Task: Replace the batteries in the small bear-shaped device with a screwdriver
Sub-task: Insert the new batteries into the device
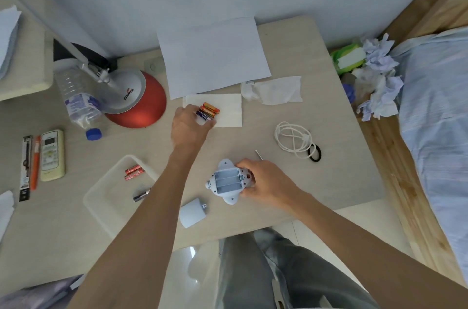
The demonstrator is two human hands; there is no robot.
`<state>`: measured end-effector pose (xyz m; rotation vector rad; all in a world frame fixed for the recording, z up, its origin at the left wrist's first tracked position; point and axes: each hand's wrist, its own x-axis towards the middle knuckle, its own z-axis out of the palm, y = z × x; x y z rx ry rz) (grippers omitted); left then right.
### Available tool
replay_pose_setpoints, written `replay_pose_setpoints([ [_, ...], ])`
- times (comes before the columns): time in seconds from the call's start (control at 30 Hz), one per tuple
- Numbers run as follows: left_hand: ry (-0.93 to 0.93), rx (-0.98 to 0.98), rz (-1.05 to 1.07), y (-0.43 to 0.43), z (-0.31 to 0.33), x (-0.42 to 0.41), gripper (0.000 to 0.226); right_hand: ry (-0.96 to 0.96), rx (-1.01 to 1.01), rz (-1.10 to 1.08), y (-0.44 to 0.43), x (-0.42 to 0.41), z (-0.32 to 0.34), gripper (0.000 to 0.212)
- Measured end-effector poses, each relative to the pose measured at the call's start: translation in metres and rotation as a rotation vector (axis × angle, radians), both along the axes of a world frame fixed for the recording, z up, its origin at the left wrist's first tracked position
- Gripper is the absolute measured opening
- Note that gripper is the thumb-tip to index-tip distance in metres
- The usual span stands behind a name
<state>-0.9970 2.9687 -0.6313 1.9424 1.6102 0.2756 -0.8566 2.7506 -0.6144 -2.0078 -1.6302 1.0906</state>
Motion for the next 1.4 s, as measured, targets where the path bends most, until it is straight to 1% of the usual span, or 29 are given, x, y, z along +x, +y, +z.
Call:
replay_pose_setpoints([
  [0.2, -0.006, -0.007, -0.012, 0.005, -0.003, -0.002, 0.051, -0.014, -0.009, 0.028, 0.0, 0.001, 0.002, 0.045],
  [0.33, -0.159, -0.144, 0.081, 0.001, 0.018, -0.014, 0.053, -0.017, -0.016, 0.029, -0.001, 0.001, 0.004, 0.045],
  [0.43, -0.282, -0.229, 0.092, -0.02, 0.042, -0.029, 0.051, -0.018, -0.017, 0.021, 0.0, 0.0, 0.005, 0.045],
  [0.57, -0.389, -0.383, 0.026, -0.063, 0.07, -0.056, 0.056, -0.019, -0.02, 0.015, 0.0, -0.001, 0.007, 0.047],
  [0.67, -0.375, -0.453, -0.111, -0.091, 0.079, -0.072, 0.059, -0.023, -0.018, 0.011, 0.0, -0.001, 0.008, 0.048],
  [0.83, -0.254, -0.387, -0.208, -0.117, 0.071, -0.082, 0.048, -0.031, -0.028, 0.012, -0.001, -0.001, 0.01, 0.05],
  [0.93, -0.252, -0.365, -0.201, -0.124, 0.07, -0.083, 0.043, -0.029, -0.021, 0.008, 0.0, -0.002, 0.01, 0.048],
  [1.13, -0.235, -0.295, -0.194, -0.121, 0.067, -0.077, 0.02, -0.022, -0.027, 0.002, -0.001, -0.002, 0.01, 0.047],
  [1.3, -0.201, -0.27, -0.191, -0.122, 0.061, -0.07, 0.016, -0.015, -0.026, 0.001, -0.002, -0.002, 0.009, 0.045],
  [1.4, -0.211, -0.255, -0.183, -0.122, 0.061, -0.066, 0.015, -0.006, -0.026, 0.003, -0.002, -0.002, 0.009, 0.045],
])
